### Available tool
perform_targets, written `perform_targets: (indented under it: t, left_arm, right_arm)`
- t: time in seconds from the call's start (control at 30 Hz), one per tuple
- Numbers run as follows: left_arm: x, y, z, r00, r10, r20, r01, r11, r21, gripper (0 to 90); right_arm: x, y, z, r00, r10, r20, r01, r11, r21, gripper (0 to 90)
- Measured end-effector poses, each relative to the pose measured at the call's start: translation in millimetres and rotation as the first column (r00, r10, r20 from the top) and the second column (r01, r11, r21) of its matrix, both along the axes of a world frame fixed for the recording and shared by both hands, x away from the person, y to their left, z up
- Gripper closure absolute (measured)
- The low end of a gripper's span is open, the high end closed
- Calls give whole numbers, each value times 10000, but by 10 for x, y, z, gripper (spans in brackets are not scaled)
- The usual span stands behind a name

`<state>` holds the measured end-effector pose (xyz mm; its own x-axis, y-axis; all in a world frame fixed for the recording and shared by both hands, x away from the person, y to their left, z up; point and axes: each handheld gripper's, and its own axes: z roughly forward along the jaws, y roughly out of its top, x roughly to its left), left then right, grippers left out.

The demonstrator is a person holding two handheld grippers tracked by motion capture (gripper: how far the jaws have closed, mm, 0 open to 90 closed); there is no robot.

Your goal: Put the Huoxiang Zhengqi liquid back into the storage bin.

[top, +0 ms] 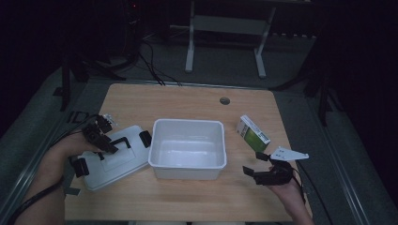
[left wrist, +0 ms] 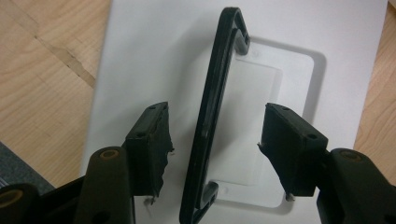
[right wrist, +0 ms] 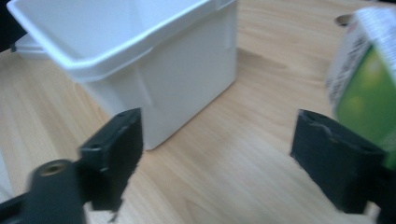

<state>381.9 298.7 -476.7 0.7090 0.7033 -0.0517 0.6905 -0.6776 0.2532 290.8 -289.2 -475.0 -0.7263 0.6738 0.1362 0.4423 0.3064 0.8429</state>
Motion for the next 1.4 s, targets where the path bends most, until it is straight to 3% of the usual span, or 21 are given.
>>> perform_targets:
  t: [0.33,0.5,0.73,0.8,0.97,1.2,1.27,1.4]
  left_arm:
    - [-16,13,-10,10000,-44,57,44,10000,13,424]
    - [-16,8,19,9999,-13,110,14,9999,-100,424]
    - [-12,3,3,10000,-66,30,67,9999,-93,423]
    - [-14,7,-10,10000,-55,-3,55,9999,-132,424]
    - [-7,5,-21,9999,-113,-6,113,9998,-170,423]
    - [-5,-3,-31,9999,-141,-38,140,9997,-218,424]
    - [-6,1,-31,9999,-166,-40,165,9996,-213,424]
    - [-7,4,-27,9999,-159,-66,158,9996,-229,424]
  right_arm:
    - [281,-241,415,9932,-1129,284,1142,9921,-511,264]
    - [496,-275,480,9896,-1432,-91,1412,9833,-1150,260]
    - [756,-243,474,9886,-1404,-536,1291,9760,-1751,280]
    - [887,-230,444,9865,-1364,-908,1158,9725,-2021,284]
    - [1065,-207,384,9790,-1506,-1376,1099,9576,-2662,287]
    - [1216,-206,295,9665,-1681,-1942,987,9411,-3234,288]
    - [1245,-208,273,9638,-1564,-2159,780,9399,-3323,311]
    - [1301,-186,261,9579,-1547,-2417,567,9277,-3690,350]
